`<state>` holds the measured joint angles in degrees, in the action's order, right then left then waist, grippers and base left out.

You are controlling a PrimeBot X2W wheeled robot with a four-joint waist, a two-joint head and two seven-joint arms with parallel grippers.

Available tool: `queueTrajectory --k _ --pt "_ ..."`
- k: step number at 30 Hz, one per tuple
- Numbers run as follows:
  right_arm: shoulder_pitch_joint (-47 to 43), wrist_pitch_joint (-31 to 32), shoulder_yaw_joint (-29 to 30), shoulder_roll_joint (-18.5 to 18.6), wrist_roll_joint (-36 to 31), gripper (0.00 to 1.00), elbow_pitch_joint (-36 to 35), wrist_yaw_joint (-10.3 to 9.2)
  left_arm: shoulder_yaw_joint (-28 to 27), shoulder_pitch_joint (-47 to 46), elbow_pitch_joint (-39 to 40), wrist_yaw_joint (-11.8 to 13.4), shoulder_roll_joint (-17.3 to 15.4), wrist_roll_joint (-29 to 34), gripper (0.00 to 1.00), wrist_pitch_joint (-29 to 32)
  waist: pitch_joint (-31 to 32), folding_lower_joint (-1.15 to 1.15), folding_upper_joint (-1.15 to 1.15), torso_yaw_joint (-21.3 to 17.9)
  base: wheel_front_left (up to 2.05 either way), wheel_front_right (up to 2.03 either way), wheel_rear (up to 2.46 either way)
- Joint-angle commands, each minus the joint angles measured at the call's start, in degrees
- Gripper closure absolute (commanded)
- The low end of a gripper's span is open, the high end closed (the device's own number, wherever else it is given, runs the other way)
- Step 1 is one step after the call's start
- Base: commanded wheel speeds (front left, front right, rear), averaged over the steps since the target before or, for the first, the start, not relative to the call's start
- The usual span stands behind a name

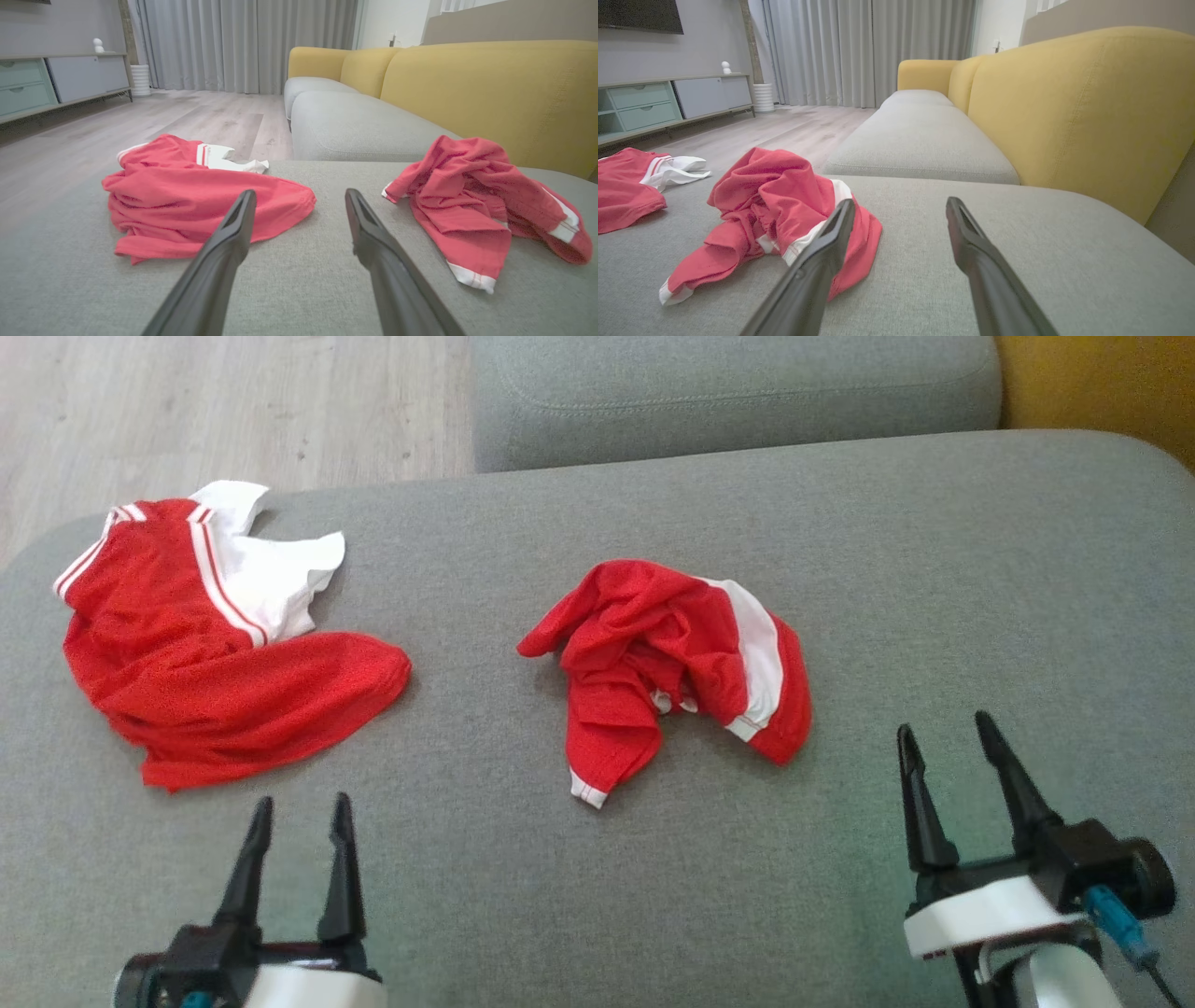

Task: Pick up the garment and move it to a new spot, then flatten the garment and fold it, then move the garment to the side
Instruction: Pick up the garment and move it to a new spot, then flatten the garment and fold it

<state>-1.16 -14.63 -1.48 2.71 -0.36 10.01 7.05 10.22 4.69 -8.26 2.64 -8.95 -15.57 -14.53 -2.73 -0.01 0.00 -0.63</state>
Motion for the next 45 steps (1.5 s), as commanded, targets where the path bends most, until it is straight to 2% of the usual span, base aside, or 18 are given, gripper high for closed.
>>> queueTrajectory --k 1,11,23,27,35,45 --pt "0.79 -0.37 -1.51 0.17 0.86 0.00 -1.21 0.44 -3.29 -1.57 1.77 -0.52 0.39 0.90 0.00 -0.46 0.13 0.01 0.00 -0.21 0.00 0.00 0.00" --pt "1.35 -0.37 -2.76 0.17 2.08 0.00 1.51 0.44 -9.24 -0.17 0.93 -5.24 4.01 5.89 0.00 -0.47 0.77 0.01 0.00 -0.60 0.00 0.00 0.00" --pt "4.85 -0.37 -6.03 0.17 0.22 0.00 -0.18 0.44 -11.21 -0.67 0.54 -7.33 5.59 7.77 0.00 -0.47 0.00 0.01 0.00 -0.70 0.00 0.00 0.00" --pt "8.87 0.20 -9.78 0.17 -5.35 0.00 4.21 0.44 -11.40 -1.34 0.51 -7.72 5.83 7.79 0.00 -0.47 -0.66 0.01 0.00 -0.33 0.00 0.00 0.00" --pt "17.60 10.55 -15.75 1.29 -15.60 0.00 15.70 0.44 -10.80 -2.82 0.50 -7.96 6.04 6.80 0.00 -0.47 -2.46 0.01 0.00 1.80 0.00 0.00 0.00" --pt "23.06 15.22 -16.42 1.14 -25.04 0.00 22.86 0.44 -9.90 -4.60 0.80 -7.38 6.06 4.89 0.00 -0.47 -5.79 0.01 0.00 3.89 0.00 0.00 0.00"
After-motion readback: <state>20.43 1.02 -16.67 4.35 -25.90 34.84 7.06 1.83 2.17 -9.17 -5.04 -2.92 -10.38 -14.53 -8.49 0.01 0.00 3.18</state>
